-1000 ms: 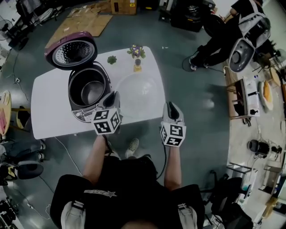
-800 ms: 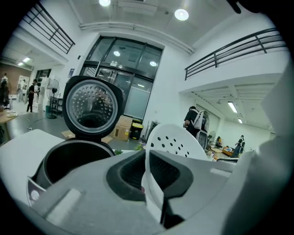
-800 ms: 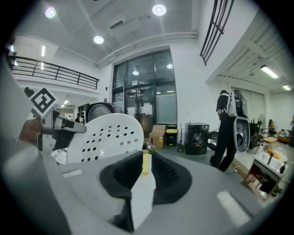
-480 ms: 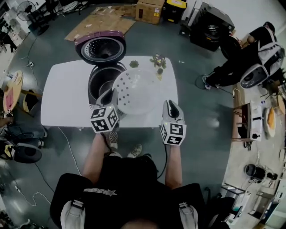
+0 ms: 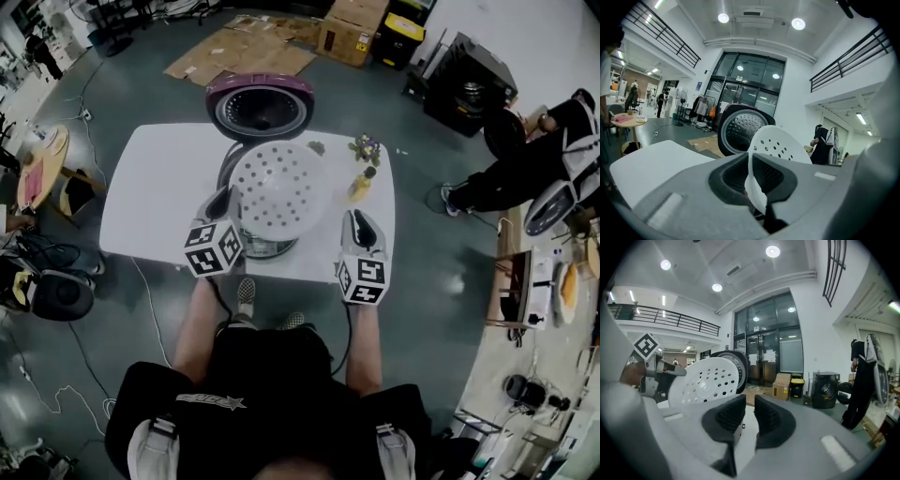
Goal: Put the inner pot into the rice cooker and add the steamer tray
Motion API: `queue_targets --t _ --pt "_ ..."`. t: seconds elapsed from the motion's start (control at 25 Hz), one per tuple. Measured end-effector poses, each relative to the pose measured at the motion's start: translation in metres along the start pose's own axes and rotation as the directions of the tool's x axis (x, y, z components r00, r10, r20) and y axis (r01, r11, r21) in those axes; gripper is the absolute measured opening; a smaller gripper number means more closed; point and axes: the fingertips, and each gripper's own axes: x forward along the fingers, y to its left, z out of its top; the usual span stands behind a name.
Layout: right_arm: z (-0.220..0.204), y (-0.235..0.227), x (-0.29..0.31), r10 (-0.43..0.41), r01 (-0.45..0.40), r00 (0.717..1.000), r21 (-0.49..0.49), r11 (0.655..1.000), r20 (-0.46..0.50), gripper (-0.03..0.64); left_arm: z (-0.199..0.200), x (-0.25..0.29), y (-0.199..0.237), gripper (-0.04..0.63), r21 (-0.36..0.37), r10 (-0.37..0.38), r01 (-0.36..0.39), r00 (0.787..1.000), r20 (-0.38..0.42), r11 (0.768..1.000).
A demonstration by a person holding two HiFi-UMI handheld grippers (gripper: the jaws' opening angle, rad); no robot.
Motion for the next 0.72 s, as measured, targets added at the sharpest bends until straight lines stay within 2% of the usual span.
queue_targets --t 0.4,0.72 --pt "0.010 0.038 0.037 0.030 -0.031 0.999 -0.015 0.999 -0.020 0.063 0.005 0.008 0.056 0.029 -0.049 0.047 -0.048 0.999 -0.022 0.998" --pt "-0.004 0.044 0.061 0.016 -0.017 0.998 -0.012 1.000 -0.066 0.063 -0.013 0.036 0.078 0.029 -0.068 0.038 -0.044 0.996 -0.079 0.997"
